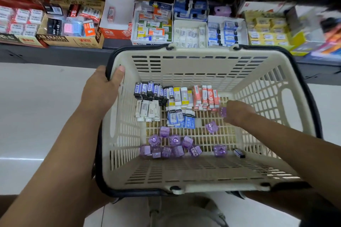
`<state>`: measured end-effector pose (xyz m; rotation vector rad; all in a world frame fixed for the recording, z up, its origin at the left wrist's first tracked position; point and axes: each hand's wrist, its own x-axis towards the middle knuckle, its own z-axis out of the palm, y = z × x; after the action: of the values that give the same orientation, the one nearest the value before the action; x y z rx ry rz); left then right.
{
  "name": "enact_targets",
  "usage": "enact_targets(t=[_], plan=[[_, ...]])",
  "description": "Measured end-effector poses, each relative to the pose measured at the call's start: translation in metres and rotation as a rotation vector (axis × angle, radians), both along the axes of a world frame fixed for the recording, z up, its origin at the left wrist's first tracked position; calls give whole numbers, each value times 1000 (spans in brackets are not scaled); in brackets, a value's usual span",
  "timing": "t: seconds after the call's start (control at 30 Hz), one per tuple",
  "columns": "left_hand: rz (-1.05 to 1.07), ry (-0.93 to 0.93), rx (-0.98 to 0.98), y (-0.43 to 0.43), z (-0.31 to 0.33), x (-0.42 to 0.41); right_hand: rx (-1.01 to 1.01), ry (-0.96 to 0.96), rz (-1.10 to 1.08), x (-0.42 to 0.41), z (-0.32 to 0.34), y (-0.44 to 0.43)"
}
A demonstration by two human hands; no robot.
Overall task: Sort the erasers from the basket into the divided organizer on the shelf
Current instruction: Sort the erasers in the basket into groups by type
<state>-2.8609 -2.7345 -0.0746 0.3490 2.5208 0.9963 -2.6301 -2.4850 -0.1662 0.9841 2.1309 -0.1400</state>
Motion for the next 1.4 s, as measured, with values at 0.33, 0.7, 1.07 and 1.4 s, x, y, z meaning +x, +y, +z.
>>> enact_targets(t=[0.33, 0.7, 1.07, 1.4], plan=[[11, -13, 4, 1, 0, 1, -419, 119, -231, 41, -15, -4], [11, -6, 2, 0, 3, 3, -598, 185, -98, 32, -21, -60], [17, -24, 8, 1, 4, 3, -462, -77, 54, 51, 1, -17], [22, -31, 30, 1, 4, 3, -371, -108, -68, 41, -5, -13]])
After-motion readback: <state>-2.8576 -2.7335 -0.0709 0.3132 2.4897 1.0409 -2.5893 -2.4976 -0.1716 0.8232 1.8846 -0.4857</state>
